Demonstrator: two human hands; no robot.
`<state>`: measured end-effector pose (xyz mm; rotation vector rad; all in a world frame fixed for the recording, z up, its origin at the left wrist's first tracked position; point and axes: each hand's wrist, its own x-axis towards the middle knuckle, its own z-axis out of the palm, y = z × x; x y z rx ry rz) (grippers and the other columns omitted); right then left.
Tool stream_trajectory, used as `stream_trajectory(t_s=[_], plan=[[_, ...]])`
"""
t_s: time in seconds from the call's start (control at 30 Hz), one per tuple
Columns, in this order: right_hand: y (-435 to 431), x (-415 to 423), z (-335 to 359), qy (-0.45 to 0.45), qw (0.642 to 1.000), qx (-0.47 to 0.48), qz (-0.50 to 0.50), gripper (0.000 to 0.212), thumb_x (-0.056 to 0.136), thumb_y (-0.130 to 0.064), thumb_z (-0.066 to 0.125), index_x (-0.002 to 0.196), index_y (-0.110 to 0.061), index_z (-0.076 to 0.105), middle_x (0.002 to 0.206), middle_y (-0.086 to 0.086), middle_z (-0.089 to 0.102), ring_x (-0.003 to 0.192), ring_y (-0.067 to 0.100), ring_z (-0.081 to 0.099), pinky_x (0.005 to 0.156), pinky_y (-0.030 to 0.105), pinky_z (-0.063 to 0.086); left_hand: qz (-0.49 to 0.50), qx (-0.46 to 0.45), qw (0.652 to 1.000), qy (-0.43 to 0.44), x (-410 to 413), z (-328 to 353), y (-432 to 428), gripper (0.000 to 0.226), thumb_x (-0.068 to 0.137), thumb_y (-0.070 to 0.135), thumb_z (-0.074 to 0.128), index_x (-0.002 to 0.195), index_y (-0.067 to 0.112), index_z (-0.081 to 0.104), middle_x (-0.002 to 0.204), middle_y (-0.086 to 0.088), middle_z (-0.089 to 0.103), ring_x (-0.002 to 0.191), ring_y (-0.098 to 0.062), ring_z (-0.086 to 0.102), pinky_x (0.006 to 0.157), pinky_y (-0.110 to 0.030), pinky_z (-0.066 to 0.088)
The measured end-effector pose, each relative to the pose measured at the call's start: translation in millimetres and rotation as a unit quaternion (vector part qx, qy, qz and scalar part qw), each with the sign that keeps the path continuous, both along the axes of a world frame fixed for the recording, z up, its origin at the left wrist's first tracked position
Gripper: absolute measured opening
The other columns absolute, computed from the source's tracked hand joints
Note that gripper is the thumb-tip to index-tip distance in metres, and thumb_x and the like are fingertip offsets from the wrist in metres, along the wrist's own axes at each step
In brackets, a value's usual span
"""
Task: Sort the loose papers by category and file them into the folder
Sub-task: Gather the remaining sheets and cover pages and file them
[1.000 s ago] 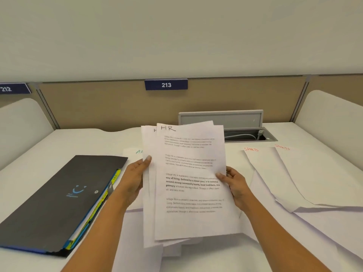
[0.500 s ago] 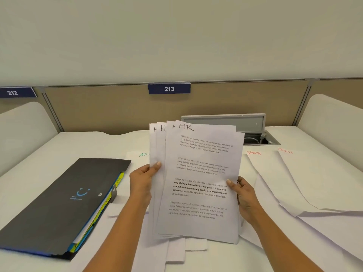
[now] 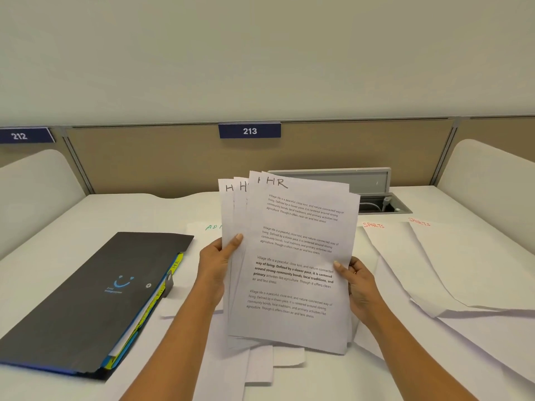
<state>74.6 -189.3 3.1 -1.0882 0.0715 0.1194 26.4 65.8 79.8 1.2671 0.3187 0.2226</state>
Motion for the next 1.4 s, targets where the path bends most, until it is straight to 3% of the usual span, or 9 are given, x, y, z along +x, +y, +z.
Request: stream_trajectory(t_s=[0.07, 0.13, 0.3, 0.47, 0.6, 0.73, 0.93, 1.1, 1.4], plan=[[1, -1, 4, -0.009, 1.0, 0.003, 0.013, 0.092, 0.02, -0.038, 0.095, 0.1, -0.01, 0.061, 0.092, 0.007, 0.073, 0.078, 0.02, 0.072, 0.064, 0.032, 0.059, -0.036, 0.045, 0.998, 0.004, 0, 1, 2, 0.018, 0.073, 0.019, 0.075, 0.088, 0.013, 0.068, 0.092, -0.007, 0.071, 0.086, -0.026, 0.067, 0.081, -0.039, 0.053], [1, -1, 8, -0.018, 0.999, -0.001, 0.034, 0.089, 0.026, -0.036, 0.095, 0.102, -0.009, 0.059, 0.093, 0.007, 0.074, 0.079, 0.021, 0.072, 0.063, 0.032, 0.059, -0.059, 0.075, 0.995, 0.012, 0, 2, 4, 0.027, 0.066, 0.012, 0.08, 0.09, 0.013, 0.067, 0.094, -0.008, 0.071, 0.086, -0.025, 0.067, 0.08, -0.038, 0.054], [1, -2, 27, -0.031, 0.992, -0.057, 0.11, 0.092, 0.038, -0.039, 0.092, 0.118, -0.012, 0.056, 0.112, 0.008, 0.069, 0.097, 0.027, 0.069, 0.075, 0.038, 0.059, -0.092, 0.066, 0.994, 0.0, 0, 5, 8, 0.018, 0.078, -0.003, 0.066, 0.091, 0.009, 0.066, 0.09, -0.009, 0.071, 0.074, -0.02, 0.07, 0.075, -0.038, 0.057], [8, -2, 49, -0.053, 0.982, -0.109, 0.146, 0.043, 0.073, -0.021, 0.07, 0.114, -0.01, 0.062, 0.107, 0.011, 0.071, 0.096, 0.031, 0.069, 0.075, 0.039, 0.058, -0.142, 0.027, 0.989, -0.038, -4, 7, 11, 0.02, 0.077, 0.003, 0.068, 0.096, 0.008, 0.067, 0.09, -0.006, 0.074, 0.078, -0.021, 0.071, 0.072, -0.036, 0.059], [20, -1, 67, -0.089, 0.977, -0.139, 0.137, 0.033, 0.071, -0.017, 0.075, 0.102, -0.011, 0.067, 0.099, 0.01, 0.073, 0.087, 0.028, 0.071, 0.068, 0.035, 0.059, -0.144, 0.032, 0.987, -0.07, -1, 16, 9, 0.036, 0.063, 0.012, 0.068, 0.099, 0.011, 0.066, 0.092, -0.005, 0.074, 0.081, -0.02, 0.071, 0.065, -0.031, 0.058], [26, 5, 78, -0.124, 0.977, -0.133, 0.111, 0.03, 0.066, -0.008, 0.079, 0.095, -0.009, 0.069, 0.093, 0.008, 0.074, 0.083, 0.026, 0.071, 0.07, 0.036, 0.059, -0.117, 0.021, 0.987, -0.109, 3, 22, 10, 0.043, 0.058, 0.009, 0.074, 0.101, 0.009, 0.065, 0.094, -0.006, 0.074, 0.085, -0.023, 0.071, 0.071, -0.037, 0.059], [32, 1, 64, -0.127, 0.976, -0.149, 0.095, 0.04, 0.052, -0.023, 0.083, 0.09, -0.016, 0.072, 0.091, 0.002, 0.075, 0.084, 0.02, 0.071, 0.075, 0.032, 0.058, -0.114, 0.052, 0.987, -0.097, 0, 3, 6, 0.047, 0.045, 0.02, 0.081, 0.089, 0.012, 0.069, 0.085, -0.003, 0.075, 0.079, -0.021, 0.071, 0.068, -0.034, 0.058], [35, 0, 72, -0.139, 0.976, -0.149, 0.069, 0.03, 0.058, -0.018, 0.077, 0.087, -0.017, 0.071, 0.086, -0.001, 0.075, 0.079, 0.02, 0.07, 0.075, 0.037, 0.058, -0.088, 0.068, 0.988, -0.104, 1, 7, 2, 0.031, 0.058, 0.012, 0.073, 0.089, 0.015, 0.069, 0.084, 0.001, 0.075, 0.079, -0.019, 0.071, 0.074, -0.038, 0.058], [32, -6, 52, -0.111, 0.979, -0.161, 0.049, 0.039, 0.05, -0.022, 0.082, 0.088, -0.019, 0.07, 0.082, -0.004, 0.075, 0.079, 0.018, 0.069, 0.071, 0.029, 0.056, -0.096, 0.079, 0.99, -0.071, -6, -19, -3, 0.029, 0.056, 0.014, 0.072, 0.085, 0.018, 0.069, 0.078, 0.008, 0.074, 0.073, -0.008, 0.07, 0.063, -0.021, 0.056]])
